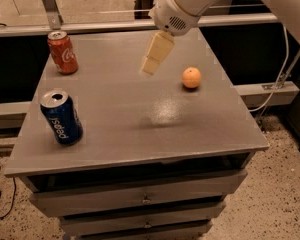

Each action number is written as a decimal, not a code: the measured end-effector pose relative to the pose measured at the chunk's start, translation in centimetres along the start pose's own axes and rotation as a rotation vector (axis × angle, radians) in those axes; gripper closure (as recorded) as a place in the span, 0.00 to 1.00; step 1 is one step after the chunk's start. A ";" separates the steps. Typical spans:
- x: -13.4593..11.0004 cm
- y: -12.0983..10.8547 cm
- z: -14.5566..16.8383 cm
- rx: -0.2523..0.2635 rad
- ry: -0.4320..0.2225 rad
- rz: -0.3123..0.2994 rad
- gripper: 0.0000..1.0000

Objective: Knock coke can over

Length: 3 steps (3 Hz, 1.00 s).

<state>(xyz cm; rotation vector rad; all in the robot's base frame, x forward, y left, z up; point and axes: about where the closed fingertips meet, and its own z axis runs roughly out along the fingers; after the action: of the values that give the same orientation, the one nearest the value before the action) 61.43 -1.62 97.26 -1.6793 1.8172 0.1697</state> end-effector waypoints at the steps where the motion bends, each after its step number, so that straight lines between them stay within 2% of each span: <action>1: 0.0 0.0 0.0 0.000 0.000 0.000 0.00; 2: -0.7 -0.4 0.7 0.006 -0.040 0.010 0.00; 3: -3.0 -1.7 3.9 0.007 -0.118 0.031 0.00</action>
Offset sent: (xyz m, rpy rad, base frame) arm 0.0155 0.0167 -0.0002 0.1031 -0.0197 -0.0023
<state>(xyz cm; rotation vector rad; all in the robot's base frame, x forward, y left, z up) 64.35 2.57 96.41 -1.6030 1.7549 0.2699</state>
